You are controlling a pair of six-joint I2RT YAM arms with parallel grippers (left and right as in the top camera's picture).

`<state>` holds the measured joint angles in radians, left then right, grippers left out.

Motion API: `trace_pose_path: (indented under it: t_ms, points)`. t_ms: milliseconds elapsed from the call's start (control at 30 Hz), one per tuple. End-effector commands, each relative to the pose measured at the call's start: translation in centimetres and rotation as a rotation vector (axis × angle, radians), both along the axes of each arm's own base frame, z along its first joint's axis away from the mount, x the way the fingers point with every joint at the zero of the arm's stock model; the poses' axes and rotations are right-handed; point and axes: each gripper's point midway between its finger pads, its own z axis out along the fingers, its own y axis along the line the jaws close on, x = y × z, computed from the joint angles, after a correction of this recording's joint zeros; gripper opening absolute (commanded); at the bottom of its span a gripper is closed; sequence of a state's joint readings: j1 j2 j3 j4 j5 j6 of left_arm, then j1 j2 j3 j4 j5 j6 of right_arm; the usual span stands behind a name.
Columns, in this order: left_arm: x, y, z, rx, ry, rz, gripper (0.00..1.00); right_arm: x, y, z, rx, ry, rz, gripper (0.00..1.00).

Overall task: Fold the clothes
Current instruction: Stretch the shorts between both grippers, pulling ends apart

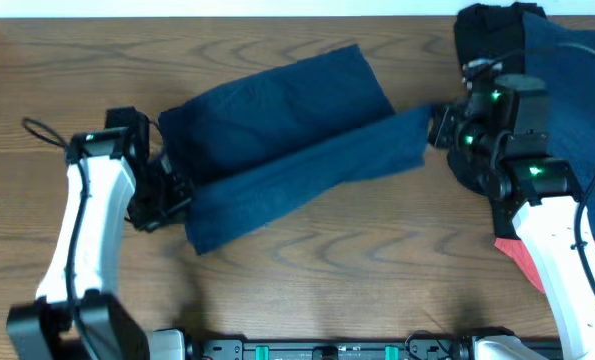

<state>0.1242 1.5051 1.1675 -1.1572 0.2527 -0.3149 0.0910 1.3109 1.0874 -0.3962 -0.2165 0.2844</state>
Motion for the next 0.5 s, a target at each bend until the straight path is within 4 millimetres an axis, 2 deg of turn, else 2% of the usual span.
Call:
trace_pose_path:
  t_ms: [0,133,233,467]
  points:
    - [2.0,1.5,1.6,0.065,-0.116,0.12,0.06,1.6,-0.3,1.1,-0.028,-0.069,-0.025,0.01]
    - [5.8,2.1,2.8,0.075,-0.287,0.147,0.06,3.2,1.3,0.6,-0.027,-0.088,0.007,0.01]
    - [7.9,2.6,3.3,0.093,-0.369,0.155,0.06,4.5,2.0,0.0,-0.049,-0.081,0.029,0.01]
    - [12.9,4.9,5.7,0.198,-0.593,0.189,0.06,9.3,3.8,-0.8,-0.101,-0.033,0.075,0.01]
